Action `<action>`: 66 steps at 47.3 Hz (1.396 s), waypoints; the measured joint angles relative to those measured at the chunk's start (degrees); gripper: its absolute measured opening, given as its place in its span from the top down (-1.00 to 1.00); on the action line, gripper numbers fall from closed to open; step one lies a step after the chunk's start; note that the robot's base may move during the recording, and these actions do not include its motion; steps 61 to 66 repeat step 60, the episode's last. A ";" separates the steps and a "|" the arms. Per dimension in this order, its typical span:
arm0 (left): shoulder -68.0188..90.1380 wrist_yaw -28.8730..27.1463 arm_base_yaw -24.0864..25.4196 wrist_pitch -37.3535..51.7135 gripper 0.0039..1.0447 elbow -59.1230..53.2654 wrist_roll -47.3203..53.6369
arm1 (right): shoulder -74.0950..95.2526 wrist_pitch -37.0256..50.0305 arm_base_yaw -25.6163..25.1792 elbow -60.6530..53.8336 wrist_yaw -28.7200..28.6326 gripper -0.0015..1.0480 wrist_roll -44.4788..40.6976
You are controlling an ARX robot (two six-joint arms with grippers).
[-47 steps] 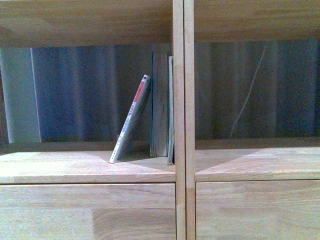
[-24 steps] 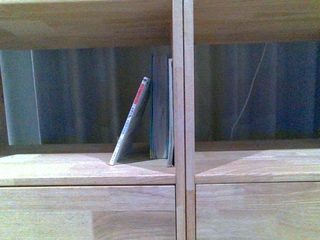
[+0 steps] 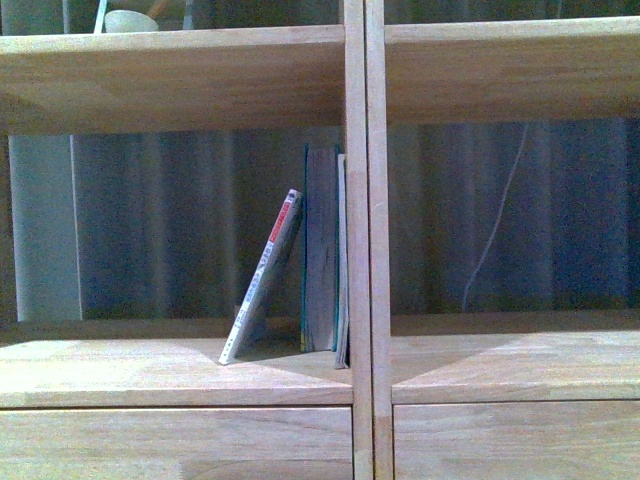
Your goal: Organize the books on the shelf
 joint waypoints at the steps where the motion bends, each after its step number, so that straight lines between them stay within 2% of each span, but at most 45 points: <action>1: 0.00 0.02 0.00 0.00 0.38 -0.02 0.00 | 0.00 0.00 0.00 0.00 0.00 -0.86 0.00; 10: 0.00 0.02 0.00 0.00 -0.47 -0.02 0.00 | 0.00 0.00 0.00 0.00 0.00 -0.86 0.00; 17: 0.00 0.02 0.00 0.00 -0.89 -0.02 0.00 | 0.00 0.00 0.00 0.00 0.00 -0.86 0.00; 66: 0.00 0.02 0.02 0.00 -0.86 -0.02 0.00 | 0.00 0.00 0.00 0.00 0.00 -0.86 0.00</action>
